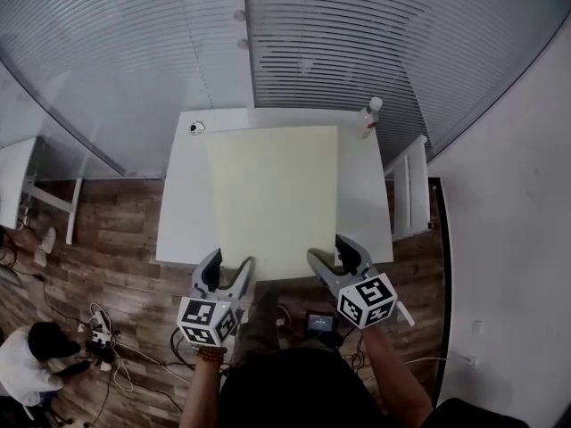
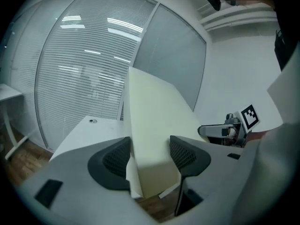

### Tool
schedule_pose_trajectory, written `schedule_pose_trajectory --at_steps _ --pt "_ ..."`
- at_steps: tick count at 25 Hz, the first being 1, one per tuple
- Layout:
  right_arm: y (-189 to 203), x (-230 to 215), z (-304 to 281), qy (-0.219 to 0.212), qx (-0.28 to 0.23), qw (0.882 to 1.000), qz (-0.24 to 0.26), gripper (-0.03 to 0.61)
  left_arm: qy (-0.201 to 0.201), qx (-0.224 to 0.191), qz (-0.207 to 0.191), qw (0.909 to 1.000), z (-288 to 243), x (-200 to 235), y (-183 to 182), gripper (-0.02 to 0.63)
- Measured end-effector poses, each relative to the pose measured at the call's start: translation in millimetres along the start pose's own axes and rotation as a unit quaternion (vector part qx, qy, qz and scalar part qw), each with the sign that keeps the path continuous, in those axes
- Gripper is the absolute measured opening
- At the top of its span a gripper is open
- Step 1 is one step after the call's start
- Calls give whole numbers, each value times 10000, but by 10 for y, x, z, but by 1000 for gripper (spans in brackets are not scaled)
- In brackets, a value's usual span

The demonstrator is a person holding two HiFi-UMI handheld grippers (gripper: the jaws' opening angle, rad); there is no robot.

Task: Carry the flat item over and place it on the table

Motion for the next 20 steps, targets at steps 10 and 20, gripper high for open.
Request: schedule_pose_trajectory --at_steps 10,20 --pt "372 -188 -422 4 503 9967 -631 273 48 503 481 9976 -349 326 308 264" --pt "478 -360 -763 104 759 9932 -878 273 117 755 583 9954 -666 577 369 264"
Point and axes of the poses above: the fingertips, and each gripper's own axes: z backward along the fingers, x to its left, y out of its underside, the point moved 1 cm from there along z, backward along the fingers, and after that the axes turned 2 degrees about x, right-handed, at the moved point
